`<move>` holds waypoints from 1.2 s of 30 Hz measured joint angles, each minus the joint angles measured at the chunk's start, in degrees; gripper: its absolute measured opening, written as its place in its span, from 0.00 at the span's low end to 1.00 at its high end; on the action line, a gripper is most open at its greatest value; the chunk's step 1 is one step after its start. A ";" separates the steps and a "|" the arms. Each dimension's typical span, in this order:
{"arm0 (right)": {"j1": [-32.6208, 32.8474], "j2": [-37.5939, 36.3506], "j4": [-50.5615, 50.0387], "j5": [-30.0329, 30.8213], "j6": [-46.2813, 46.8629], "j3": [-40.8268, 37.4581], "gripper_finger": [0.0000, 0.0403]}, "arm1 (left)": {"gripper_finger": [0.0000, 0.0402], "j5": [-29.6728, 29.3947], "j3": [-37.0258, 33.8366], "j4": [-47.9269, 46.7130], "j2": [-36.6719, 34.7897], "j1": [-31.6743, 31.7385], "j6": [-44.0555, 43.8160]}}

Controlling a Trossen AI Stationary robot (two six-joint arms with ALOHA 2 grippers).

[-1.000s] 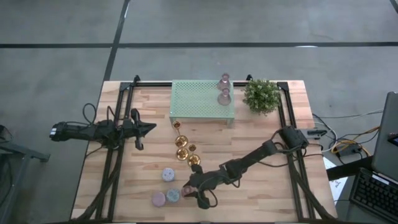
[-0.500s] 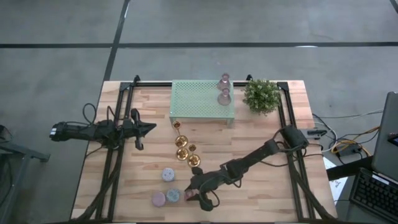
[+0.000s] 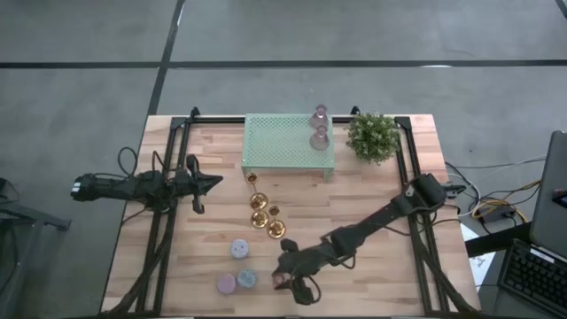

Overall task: Pick & Place candle stick holders
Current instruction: Put the light purple glass candle holder on the shelf aligned with the other glass candle holder

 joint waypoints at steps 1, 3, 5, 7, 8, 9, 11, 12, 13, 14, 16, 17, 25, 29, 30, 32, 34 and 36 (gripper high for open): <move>0.30 -0.37 -0.03 0.17 -0.04 -0.02 0.42 | 0.02 0.00 0.01 0.00 -0.01 0.01 0.00; 0.83 -1.26 -0.92 1.80 -0.06 -0.12 0.43 | 0.02 0.00 0.02 0.00 0.00 0.01 -0.02; 1.31 -2.22 -2.63 3.50 -0.08 -0.29 0.44 | 0.02 -0.01 0.00 0.00 -0.01 0.00 -0.01; 1.65 -3.12 -4.76 5.22 0.29 -0.51 0.43 | 0.02 0.00 0.01 0.00 -0.02 0.02 0.00; 1.82 -3.63 -5.66 5.94 0.47 -0.58 0.43 | 0.02 -0.02 0.01 0.00 0.00 0.00 -0.01; 1.88 -4.14 -6.49 6.08 0.52 -0.72 0.42 | 0.02 0.00 0.01 0.00 0.00 0.01 -0.01; 2.09 -4.98 -7.55 6.34 0.65 -0.83 0.42 | 0.02 -0.01 0.00 0.00 -0.01 0.02 -0.01; 2.17 -5.38 -7.66 6.47 0.68 -0.83 0.42 | 0.02 -0.02 0.01 0.00 0.01 0.01 -0.01; 2.26 -5.92 -8.33 6.63 0.70 -0.83 0.42 | 0.02 0.00 -0.01 0.00 0.00 0.02 0.01; 2.40 -6.44 -9.34 7.15 0.78 -0.87 0.42 | 0.02 0.00 0.02 0.00 0.00 0.00 -0.02; 2.48 -7.34 -10.78 8.27 0.90 -0.87 0.43 | 0.02 -0.01 0.00 0.00 0.01 0.00 -0.02; 2.58 -7.72 -11.80 9.09 0.87 -0.88 0.43 | 0.02 -0.01 0.01 0.00 0.00 -0.01 0.01; 2.21 -10.36 -15.77 12.09 -0.10 -0.94 0.43 | 0.02 0.00 0.00 0.00 -0.01 0.01 0.00; 2.14 -11.70 -18.74 15.42 -0.03 -0.94 0.42 | 0.02 -0.02 0.00 0.00 0.00 0.00 0.01; 2.14 -12.15 -19.48 16.19 -0.07 -0.94 0.42 | 0.02 0.00 0.02 0.00 0.00 0.02 -0.02; 2.12 -12.96 -20.32 17.15 -0.24 -0.96 0.43 | 0.02 -0.01 -0.01 0.00 -0.01 0.00 0.00; 1.90 -13.87 -21.65 18.62 -0.26 -0.96 0.44 | 0.02 -0.01 0.01 0.00 0.00 -0.01 -0.02; 1.66 -15.05 -23.40 19.98 -0.29 -0.94 0.44 | 0.02 -0.01 0.01 0.00 0.00 0.00 0.00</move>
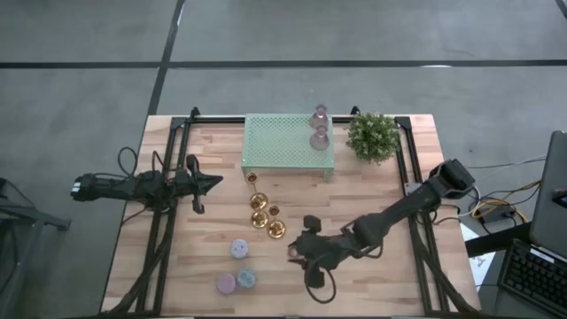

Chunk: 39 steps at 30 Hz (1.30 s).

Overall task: Pick & Place candle stick holders
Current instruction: Put the light purple glass candle holder on the shelf aligned with the other glass candle holder

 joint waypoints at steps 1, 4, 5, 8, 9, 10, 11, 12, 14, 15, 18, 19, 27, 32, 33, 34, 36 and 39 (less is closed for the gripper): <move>-0.20 -0.54 -1.24 1.04 -0.02 -0.01 0.44 | 0.02 0.01 0.01 0.00 0.01 0.00 0.01; -0.99 -2.25 -3.68 5.00 -0.02 0.00 0.43 | 0.02 0.01 -0.01 0.00 0.01 0.00 -0.01; -1.36 -2.82 -4.91 5.98 0.01 -0.02 0.42 | 0.02 0.01 -0.01 0.00 0.01 0.00 -0.01; -2.36 -4.69 -6.85 7.62 0.22 -0.02 0.42 | 0.02 -0.01 0.00 0.00 0.01 0.00 0.00; -2.73 -5.29 -7.56 8.32 0.34 -0.02 0.42 | 0.02 -0.01 0.00 0.00 0.01 0.00 0.00; -3.11 -6.03 -7.79 8.76 0.35 -0.02 0.43 | 0.02 0.03 -0.01 -0.02 0.01 0.00 0.01; -3.37 -6.80 -8.60 8.79 0.42 0.00 0.43 | 0.02 0.01 -0.01 0.00 0.01 0.00 0.01; -3.68 -7.49 -10.19 8.92 0.62 0.00 0.44 | 0.02 -0.01 0.01 0.00 0.01 0.02 0.01; -4.31 -8.74 -12.54 10.07 0.91 0.00 0.44 | 0.02 0.01 0.00 -0.02 0.01 0.01 0.01; -4.50 -9.32 -13.62 10.71 0.96 -0.02 0.44 | 0.02 0.01 0.00 0.00 0.01 0.01 -0.01; -5.52 -11.03 -15.99 13.62 0.72 -0.09 0.43 | 0.02 0.01 -0.01 -0.02 0.03 0.00 0.00; -5.96 -11.49 -16.57 14.57 0.72 -0.09 0.43 | 0.02 -0.01 0.01 0.00 0.03 0.01 0.00; -10.28 -15.20 -18.71 24.33 8.79 -0.09 0.44 | 0.02 -0.01 -0.01 0.00 0.03 0.00 0.01; -12.17 -15.92 -24.50 30.05 15.58 -0.11 0.44 | 0.02 0.01 0.01 -0.01 0.03 0.01 0.00; -12.68 -15.92 -25.39 30.67 17.17 -0.11 0.43 | 0.02 0.01 0.00 0.00 0.03 0.00 0.00; -13.18 -15.92 -25.99 30.78 18.39 -0.11 0.43 | 0.02 -0.01 -0.01 0.00 0.03 0.02 -0.01; -14.11 -15.92 -26.10 31.00 19.20 -0.17 0.42 | 0.02 0.01 0.01 -0.02 0.03 0.00 0.01; -15.22 -15.77 -26.14 31.10 19.14 -0.25 0.43 | 0.02 0.01 0.00 -0.01 0.03 0.01 0.00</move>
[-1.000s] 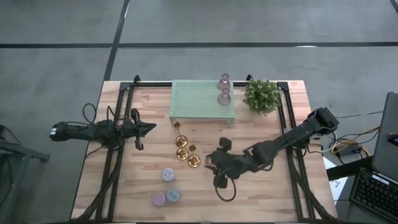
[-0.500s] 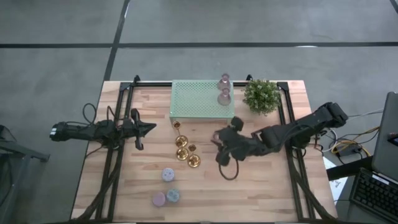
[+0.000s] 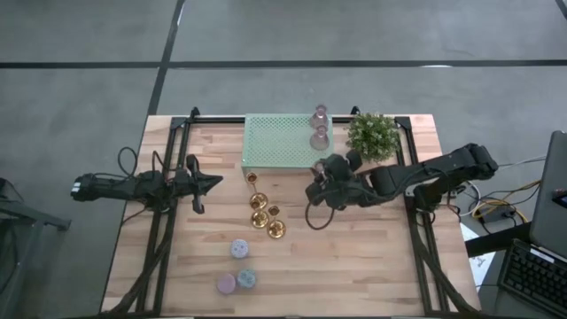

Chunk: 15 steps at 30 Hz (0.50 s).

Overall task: Pick & Place candle stick holders
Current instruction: Put the light purple glass candle holder on the shelf aligned with the other glass candle holder

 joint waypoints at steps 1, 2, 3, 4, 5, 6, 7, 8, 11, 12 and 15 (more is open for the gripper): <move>-0.37 0.03 0.03 -0.02 -0.30 -0.07 0.43 | 0.02 -0.01 0.01 0.01 0.00 0.01 0.00; -0.72 0.03 0.08 -0.06 -0.58 -0.25 0.43 | 0.02 -0.02 -0.01 0.01 0.00 0.01 -0.01; -1.07 0.00 0.04 -0.08 -0.82 -0.49 0.43 | 0.02 -0.01 0.01 0.01 0.00 -0.01 -0.01; -1.38 -0.01 0.03 -0.07 -0.91 -0.80 0.43 | 0.02 0.00 0.00 -0.01 0.00 0.00 0.00; -1.61 -0.01 0.01 -0.08 -0.91 -1.17 0.43 | 0.02 -0.02 -0.01 0.01 0.00 0.01 0.01; -1.82 -0.02 0.00 -0.08 -0.92 -1.60 0.43 | 0.02 -0.01 0.00 0.01 0.00 0.00 -0.01; -1.81 -0.13 0.00 -0.08 -0.93 -2.10 0.42 | 0.02 0.00 0.00 0.00 0.00 0.00 0.00; -1.80 -0.31 0.08 -0.13 -0.78 -2.71 0.42 | 0.02 -0.01 0.00 0.00 0.00 0.01 0.00; -1.09 -1.19 0.24 -0.26 1.12 -4.92 0.42 | 0.02 0.00 0.01 -0.01 0.00 0.01 0.01; -1.00 -1.56 0.39 -0.22 1.61 -5.68 0.42 | 0.02 -0.02 -0.01 -0.01 0.00 -0.01 0.01; -1.06 -3.65 1.01 0.01 3.17 -8.30 0.43 | 0.02 -0.01 0.00 0.01 -0.01 0.01 0.00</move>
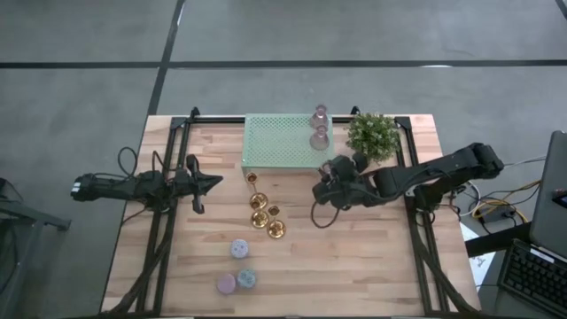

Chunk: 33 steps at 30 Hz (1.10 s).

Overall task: Pick & Place candle stick holders
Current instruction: Put the light purple glass candle holder on the shelf aligned with the other glass candle holder

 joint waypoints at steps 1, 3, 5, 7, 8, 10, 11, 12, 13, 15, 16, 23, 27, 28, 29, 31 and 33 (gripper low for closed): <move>-0.03 -0.98 0.27 0.17 0.60 -1.00 0.43 | 0.02 0.00 0.00 -0.01 0.00 0.00 0.00; -0.04 -3.16 2.29 0.45 1.14 -3.45 0.43 | 0.02 0.00 0.01 0.00 0.01 -0.02 0.00; 0.09 -5.45 6.51 0.43 0.36 -6.45 0.43 | 0.02 0.01 -0.01 -0.02 -0.01 0.00 -0.01; 0.17 -7.78 13.01 0.32 -2.01 -9.86 0.42 | 0.02 -0.01 0.01 0.00 -0.01 0.00 -0.01; 0.15 -8.97 16.84 0.31 -3.62 -11.64 0.42 | 0.02 0.01 0.00 -0.02 -0.01 0.00 0.00; -0.49 -10.85 24.33 -0.06 -7.32 -14.86 0.42 | 0.02 -0.01 0.00 0.00 -0.01 -0.02 -0.01; -0.91 -11.59 27.36 -0.31 -8.68 -16.15 0.43 | 0.02 0.01 -0.01 -0.01 -0.01 0.00 -0.01; -1.26 -12.23 29.49 -0.49 -9.48 -17.17 0.43 | 0.02 0.00 -0.01 -0.02 -0.01 -0.02 -0.01; -1.67 -12.79 30.62 -0.56 -10.04 -17.85 0.44 | 0.02 -0.01 0.01 0.00 -0.01 0.00 -0.01; -2.56 -13.52 30.88 -1.09 -10.20 -18.48 0.44 | 0.02 -0.01 0.00 0.00 -0.01 0.00 -0.01; -3.17 -13.65 30.99 -1.74 -10.20 -18.67 0.44 | 0.02 0.00 0.01 0.00 -0.01 -0.02 0.01; -7.02 -13.32 31.35 -5.98 -9.79 -18.88 0.44 | 0.02 0.01 0.00 -0.01 -0.01 -0.01 -0.01; -8.44 -13.32 31.20 -6.71 -9.81 -18.88 0.44 | 0.02 0.00 -0.01 0.00 -0.01 0.00 -0.01; -8.69 -13.32 31.30 -6.76 -9.81 -18.88 0.44 | 0.02 -0.01 0.00 -0.01 -0.01 0.00 -0.01; -8.81 -13.32 31.32 -6.93 -9.81 -18.88 0.44 | 0.02 -0.01 0.00 0.00 -0.01 -0.02 0.00; -9.14 -12.95 31.60 -7.57 -9.81 -18.88 0.44 | 0.02 0.00 -0.01 0.00 -0.01 -0.01 0.00; -9.45 -12.55 31.72 -7.79 -9.83 -18.88 0.43 | 0.02 0.00 0.01 -0.01 -0.01 -0.02 -0.01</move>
